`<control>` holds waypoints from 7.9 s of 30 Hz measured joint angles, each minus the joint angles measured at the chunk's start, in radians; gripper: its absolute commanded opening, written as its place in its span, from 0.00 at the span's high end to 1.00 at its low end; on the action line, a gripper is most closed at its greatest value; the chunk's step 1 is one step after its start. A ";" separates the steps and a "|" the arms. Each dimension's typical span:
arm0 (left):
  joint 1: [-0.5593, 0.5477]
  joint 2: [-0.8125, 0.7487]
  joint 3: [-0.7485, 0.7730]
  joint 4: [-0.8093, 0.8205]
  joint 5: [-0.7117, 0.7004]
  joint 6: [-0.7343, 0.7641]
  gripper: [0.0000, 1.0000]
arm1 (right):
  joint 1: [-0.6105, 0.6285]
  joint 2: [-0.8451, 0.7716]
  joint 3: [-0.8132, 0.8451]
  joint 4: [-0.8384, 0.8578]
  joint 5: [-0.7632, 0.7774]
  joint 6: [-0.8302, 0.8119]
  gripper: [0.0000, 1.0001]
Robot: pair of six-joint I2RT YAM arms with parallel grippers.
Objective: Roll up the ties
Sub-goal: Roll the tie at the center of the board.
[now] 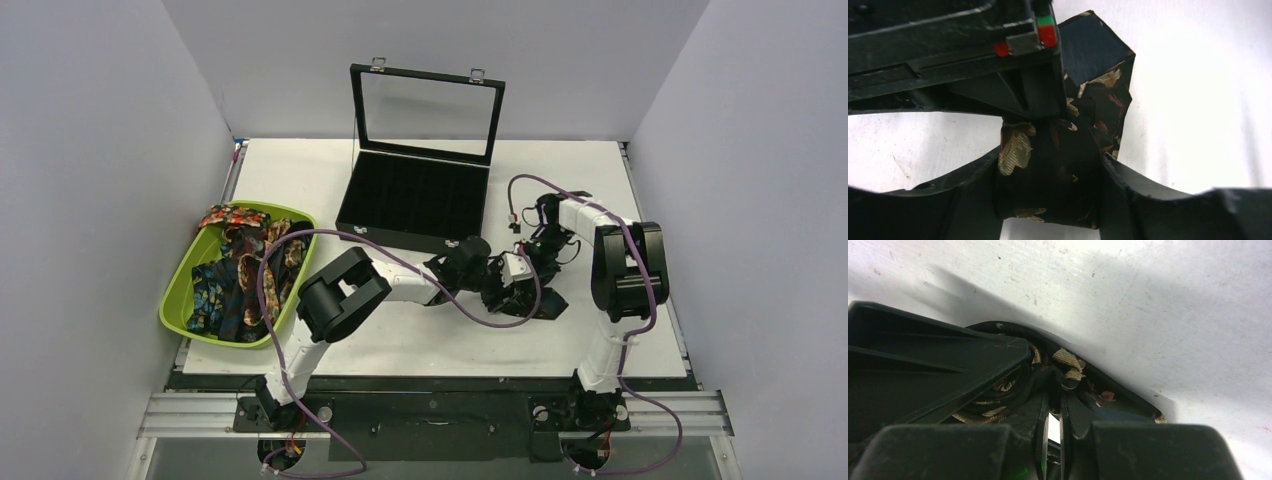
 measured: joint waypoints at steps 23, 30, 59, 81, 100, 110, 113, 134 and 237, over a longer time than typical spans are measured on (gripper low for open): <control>0.013 0.002 -0.007 0.005 -0.079 -0.158 0.95 | -0.153 -0.087 -0.123 -0.060 -0.221 0.016 1.00; 0.022 0.002 -0.007 0.005 -0.086 -0.189 0.95 | -0.153 -0.008 -0.136 0.029 -0.169 0.071 1.00; 0.086 -0.069 -0.149 0.231 0.311 -0.163 0.88 | -0.167 0.034 -0.119 0.030 -0.191 0.214 1.00; 0.034 -0.054 0.007 -0.230 0.060 0.044 0.91 | -0.235 -0.086 -0.090 0.065 -0.231 0.096 0.38; 0.031 -0.054 0.013 -0.247 0.060 0.080 0.87 | -0.095 -0.046 -0.046 0.053 -0.346 0.037 0.43; 0.031 -0.054 0.017 -0.253 0.060 0.084 0.86 | -0.148 -0.046 -0.046 -0.056 -0.407 -0.073 0.40; 0.031 -0.054 0.017 -0.253 0.060 0.084 0.86 | -0.138 -0.046 -0.046 -0.078 -0.418 -0.098 0.54; 0.031 -0.054 0.009 -0.239 0.066 0.111 0.52 | -0.102 0.000 -0.013 -0.086 -0.409 -0.054 1.00; 0.019 -0.066 -0.089 -0.003 0.045 0.169 0.97 | -0.269 -0.109 -0.292 0.258 -0.578 0.182 0.80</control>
